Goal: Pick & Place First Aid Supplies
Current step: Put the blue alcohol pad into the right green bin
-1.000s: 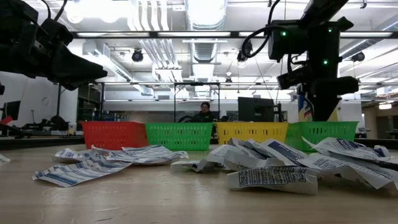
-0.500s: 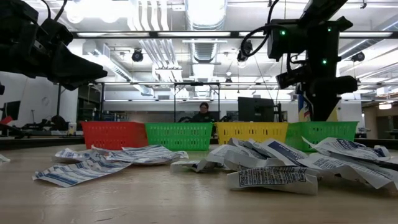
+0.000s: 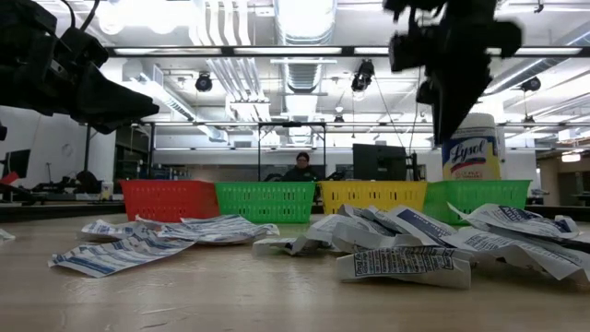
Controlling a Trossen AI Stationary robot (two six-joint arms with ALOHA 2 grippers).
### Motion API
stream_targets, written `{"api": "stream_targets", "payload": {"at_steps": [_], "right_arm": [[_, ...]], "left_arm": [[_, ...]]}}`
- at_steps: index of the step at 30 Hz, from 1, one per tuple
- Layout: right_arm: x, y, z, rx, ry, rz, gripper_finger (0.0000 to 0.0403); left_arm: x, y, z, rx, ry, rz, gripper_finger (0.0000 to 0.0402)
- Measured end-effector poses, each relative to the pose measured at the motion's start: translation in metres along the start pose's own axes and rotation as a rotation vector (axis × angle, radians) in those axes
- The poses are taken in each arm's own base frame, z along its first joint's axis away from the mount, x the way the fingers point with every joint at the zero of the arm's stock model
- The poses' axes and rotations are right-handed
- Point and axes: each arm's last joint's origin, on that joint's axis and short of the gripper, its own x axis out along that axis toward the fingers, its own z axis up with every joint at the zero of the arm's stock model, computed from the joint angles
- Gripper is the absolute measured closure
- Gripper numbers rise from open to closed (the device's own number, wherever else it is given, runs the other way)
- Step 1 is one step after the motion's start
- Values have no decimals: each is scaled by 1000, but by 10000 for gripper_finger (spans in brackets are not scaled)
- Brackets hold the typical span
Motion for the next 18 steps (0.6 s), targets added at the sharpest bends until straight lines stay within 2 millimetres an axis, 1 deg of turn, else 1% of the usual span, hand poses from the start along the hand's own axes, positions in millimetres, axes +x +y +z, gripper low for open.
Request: {"api": "stream_targets", "payload": {"at_steps": [5, 10, 14, 18], "right_arm": [[-2, 41, -6, -120, -75, 94, 312], [-1, 74, -16, -202, -153, 176, 323], [1, 93, -21, -259, -236, 243, 328], [3, 104, -25, -285, -289, 285, 324]], "left_arm": [[0, 0, 0, 0, 0, 0, 289], [0, 0, 0, 0, 0, 0, 289], [0, 0, 0, 0, 0, 0, 289], [0, 0, 0, 0, 0, 0, 289]]}}
